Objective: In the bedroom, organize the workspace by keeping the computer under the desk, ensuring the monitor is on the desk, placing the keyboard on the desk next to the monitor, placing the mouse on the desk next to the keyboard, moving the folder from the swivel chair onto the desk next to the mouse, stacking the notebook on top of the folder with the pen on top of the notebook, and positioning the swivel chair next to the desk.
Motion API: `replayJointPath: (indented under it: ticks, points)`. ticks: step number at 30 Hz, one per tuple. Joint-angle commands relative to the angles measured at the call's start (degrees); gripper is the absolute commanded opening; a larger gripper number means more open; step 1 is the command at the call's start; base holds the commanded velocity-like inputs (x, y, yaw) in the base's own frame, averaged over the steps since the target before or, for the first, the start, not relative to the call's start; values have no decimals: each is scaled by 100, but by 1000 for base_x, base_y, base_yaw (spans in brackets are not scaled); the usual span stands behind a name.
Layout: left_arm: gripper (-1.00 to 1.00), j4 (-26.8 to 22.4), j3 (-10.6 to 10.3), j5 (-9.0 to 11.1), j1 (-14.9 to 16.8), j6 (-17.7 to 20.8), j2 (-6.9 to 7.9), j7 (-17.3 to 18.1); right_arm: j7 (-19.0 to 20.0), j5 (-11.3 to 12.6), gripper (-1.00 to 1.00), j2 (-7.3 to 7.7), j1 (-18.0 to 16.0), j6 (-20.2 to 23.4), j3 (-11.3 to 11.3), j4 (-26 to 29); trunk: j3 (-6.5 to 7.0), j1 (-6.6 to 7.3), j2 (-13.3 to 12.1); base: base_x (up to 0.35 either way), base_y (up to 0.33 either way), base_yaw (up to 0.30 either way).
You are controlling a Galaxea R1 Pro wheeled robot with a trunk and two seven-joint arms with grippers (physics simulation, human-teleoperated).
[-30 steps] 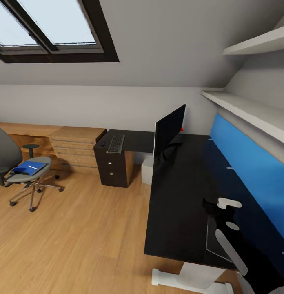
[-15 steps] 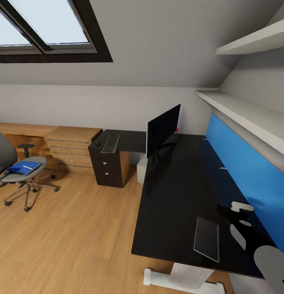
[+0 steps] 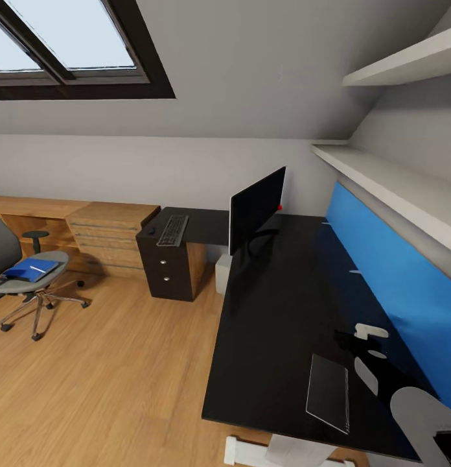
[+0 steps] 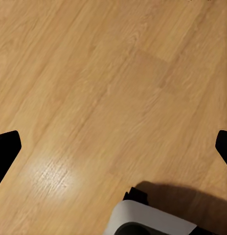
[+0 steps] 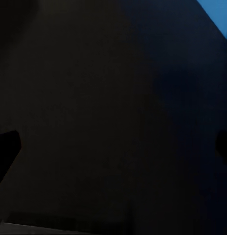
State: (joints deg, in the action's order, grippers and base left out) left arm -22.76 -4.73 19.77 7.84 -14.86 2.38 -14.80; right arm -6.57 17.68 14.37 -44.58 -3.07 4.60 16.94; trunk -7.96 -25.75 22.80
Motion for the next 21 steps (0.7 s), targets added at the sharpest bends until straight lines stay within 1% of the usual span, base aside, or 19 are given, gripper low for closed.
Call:
replayJointPath:
  ticks: [1,6,7,21]
  points:
    - [100,-2,-52,37,5,-20,6,-40,-27,62,100,-10,-6,68,47,0,-12,-3,12,23,-14,0]
    - [100,-50,-55,38,4,-31,-3,-53,-33,73,100,-52,-6,449,41,18,-12,-3,12,12,-7,0]
    - [100,-91,-50,42,3,-36,-2,-55,-34,75,100,-57,-6,502,38,19,-30,-25,52,4,-2,0]
    - [100,-577,-14,62,5,-45,7,-49,-44,70,100,-58,-6,605,7,29,-281,-333,613,1,0,0]
